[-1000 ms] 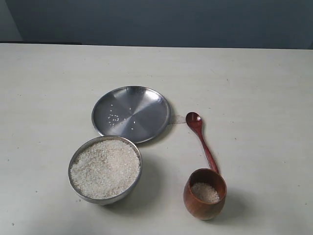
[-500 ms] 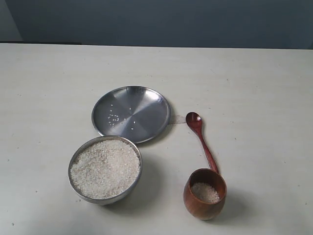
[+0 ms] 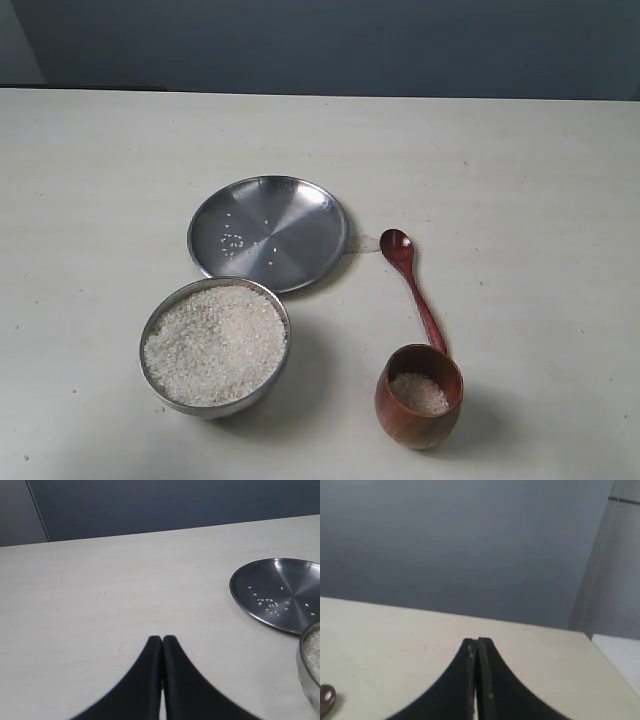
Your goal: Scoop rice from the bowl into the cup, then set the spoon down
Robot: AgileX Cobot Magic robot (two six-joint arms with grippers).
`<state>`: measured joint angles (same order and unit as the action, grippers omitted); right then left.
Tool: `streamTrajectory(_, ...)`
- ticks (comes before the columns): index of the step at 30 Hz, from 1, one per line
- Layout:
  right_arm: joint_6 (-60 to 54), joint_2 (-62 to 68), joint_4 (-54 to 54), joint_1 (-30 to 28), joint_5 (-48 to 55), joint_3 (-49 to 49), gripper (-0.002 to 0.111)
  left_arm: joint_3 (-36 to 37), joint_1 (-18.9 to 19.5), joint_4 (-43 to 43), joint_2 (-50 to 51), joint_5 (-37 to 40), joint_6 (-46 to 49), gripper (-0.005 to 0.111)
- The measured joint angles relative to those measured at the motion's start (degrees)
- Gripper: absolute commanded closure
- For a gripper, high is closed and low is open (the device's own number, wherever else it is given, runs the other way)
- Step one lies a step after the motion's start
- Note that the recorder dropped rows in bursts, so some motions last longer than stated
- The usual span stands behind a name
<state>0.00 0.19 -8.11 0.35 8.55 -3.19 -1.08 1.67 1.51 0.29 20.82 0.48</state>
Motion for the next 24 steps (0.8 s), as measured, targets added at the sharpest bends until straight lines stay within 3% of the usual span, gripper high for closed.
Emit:
streamTrajectory(10, 0.00, 0.00, 0.88, 0.00, -22.21, 0.00, 0.109, 0.00, 0.00, 0.00, 0.00, 0.00, 0.00, 0.106)
streamTrajectory(18, 6.31, -0.13, 1.16, 0.00, -45.36, 0.00, 0.109, 0.00, 0.00, 0.00, 0.00, 0.00, 0.00, 0.106)
streamTrajectory(24, 8.19, -0.13, 1.16, 0.00, -51.65, 0.00, 0.109, 0.00, 0.00, 0.00, 0.00, 0.00, 0.00, 0.106)
